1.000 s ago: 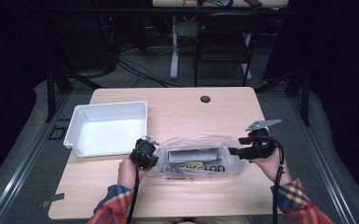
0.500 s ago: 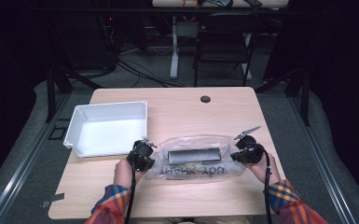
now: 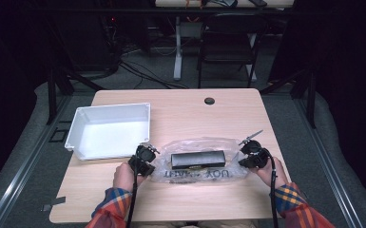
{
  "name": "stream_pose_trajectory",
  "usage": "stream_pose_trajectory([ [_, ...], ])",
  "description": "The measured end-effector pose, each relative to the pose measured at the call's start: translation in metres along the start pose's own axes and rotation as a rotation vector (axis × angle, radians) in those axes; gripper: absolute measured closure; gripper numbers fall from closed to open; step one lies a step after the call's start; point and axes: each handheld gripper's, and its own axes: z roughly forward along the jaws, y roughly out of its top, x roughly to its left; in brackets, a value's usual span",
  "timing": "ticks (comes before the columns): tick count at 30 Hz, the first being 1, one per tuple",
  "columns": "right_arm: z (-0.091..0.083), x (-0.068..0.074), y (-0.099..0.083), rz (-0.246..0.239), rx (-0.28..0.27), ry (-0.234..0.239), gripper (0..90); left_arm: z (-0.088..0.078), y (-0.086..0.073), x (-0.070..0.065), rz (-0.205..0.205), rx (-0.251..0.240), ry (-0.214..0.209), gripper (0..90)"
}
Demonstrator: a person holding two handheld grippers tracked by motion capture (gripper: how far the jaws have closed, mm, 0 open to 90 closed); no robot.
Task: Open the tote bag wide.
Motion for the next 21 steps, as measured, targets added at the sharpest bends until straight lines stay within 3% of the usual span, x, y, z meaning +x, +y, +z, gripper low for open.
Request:
stream_pose_trajectory([
  [3,0.002,0.008,0.0,-0.033,0.01,-0.003,89.9,0.002,-0.001,0.001,0.011,0.033,0.011,89.2],
  [6,0.003,0.012,0.001,-0.055,0.006,-0.008,89.7,0.0,-0.002,0.002,0.011,0.036,0.008,88.0],
  [9,0.002,0.01,0.002,-0.076,0.01,-0.014,89.2,-0.009,-0.001,0.003,0.011,0.024,0.002,76.3],
  [11,0.004,0.009,0.001,-0.052,-0.022,-0.016,88.7,-0.02,0.0,0.003,0.019,-0.01,-0.008,66.9],
  [14,0.002,0.007,0.002,-0.064,-0.012,-0.007,88.2,-0.033,0.001,0.001,0.02,-0.052,-0.015,49.8],
  [18,0.002,0.01,0.003,-0.072,-0.032,-0.009,87.4,-0.047,0.002,-0.002,0.038,-0.082,-0.03,38.1],
  [19,0.004,0.011,0.002,-0.054,-0.061,-0.002,87.0,-0.05,0.003,-0.003,0.046,-0.086,-0.033,34.6],
  [21,0.002,0.011,0.003,-0.072,-0.047,-0.001,86.5,-0.054,0.003,-0.004,0.049,-0.096,-0.04,30.3],
])
